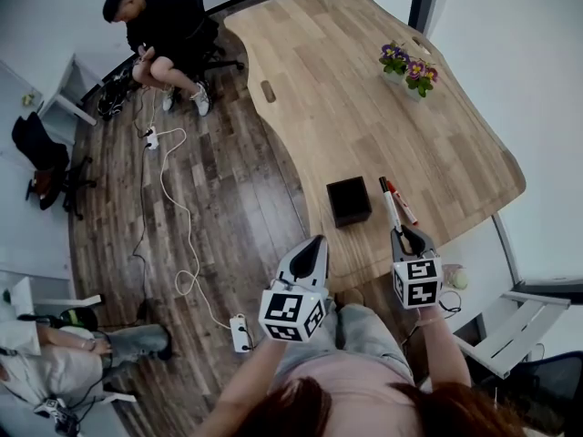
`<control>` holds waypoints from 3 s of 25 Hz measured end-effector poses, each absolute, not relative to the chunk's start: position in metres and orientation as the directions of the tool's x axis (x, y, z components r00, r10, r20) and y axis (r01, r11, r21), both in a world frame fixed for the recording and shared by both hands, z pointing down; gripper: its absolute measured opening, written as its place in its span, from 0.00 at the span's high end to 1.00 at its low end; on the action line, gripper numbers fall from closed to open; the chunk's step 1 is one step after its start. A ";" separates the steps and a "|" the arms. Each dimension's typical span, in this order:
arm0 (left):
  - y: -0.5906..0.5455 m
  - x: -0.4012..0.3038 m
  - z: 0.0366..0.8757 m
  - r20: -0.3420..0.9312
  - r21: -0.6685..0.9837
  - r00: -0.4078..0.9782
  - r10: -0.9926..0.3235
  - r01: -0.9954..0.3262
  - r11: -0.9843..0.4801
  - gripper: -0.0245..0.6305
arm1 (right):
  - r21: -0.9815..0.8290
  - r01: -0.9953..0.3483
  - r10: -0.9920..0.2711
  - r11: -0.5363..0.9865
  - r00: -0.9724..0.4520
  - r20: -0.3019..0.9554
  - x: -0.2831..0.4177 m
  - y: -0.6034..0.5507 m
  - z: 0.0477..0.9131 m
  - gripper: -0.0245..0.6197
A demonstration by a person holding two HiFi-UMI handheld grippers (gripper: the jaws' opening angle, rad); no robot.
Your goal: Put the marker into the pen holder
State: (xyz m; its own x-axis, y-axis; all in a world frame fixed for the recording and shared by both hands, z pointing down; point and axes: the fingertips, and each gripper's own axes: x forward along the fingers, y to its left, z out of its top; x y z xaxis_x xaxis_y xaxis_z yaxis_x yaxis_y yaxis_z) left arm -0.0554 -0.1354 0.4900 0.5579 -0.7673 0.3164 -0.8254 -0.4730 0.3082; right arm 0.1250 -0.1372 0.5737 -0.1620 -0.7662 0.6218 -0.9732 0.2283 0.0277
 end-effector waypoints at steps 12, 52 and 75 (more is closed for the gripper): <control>-0.135 -0.061 0.477 0.295 0.285 0.548 -0.782 -0.832 -0.476 0.96 | 0.034 -0.962 -0.800 0.269 -0.204 0.564 0.112 -0.133 0.537 0.87; -0.131 -0.091 0.448 0.270 0.264 0.605 -0.749 -0.795 -0.547 0.96 | -0.070 -0.913 -0.667 0.402 -0.345 0.660 0.048 -0.121 0.523 0.87; -0.144 -0.099 0.453 0.261 0.277 0.652 -0.711 -0.757 -0.592 0.96 | -0.059 -0.938 -0.738 0.341 -0.306 0.601 0.033 -0.154 0.512 0.87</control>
State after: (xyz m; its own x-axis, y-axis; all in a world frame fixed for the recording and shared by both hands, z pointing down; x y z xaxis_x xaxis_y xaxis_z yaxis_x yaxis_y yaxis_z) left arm -0.0991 -0.1437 0.4526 0.6524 -0.7114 0.2612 -0.7567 -0.5923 0.2766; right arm 0.0326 -0.1541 0.5118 -0.3064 -0.7381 0.6011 -0.9380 0.3415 -0.0589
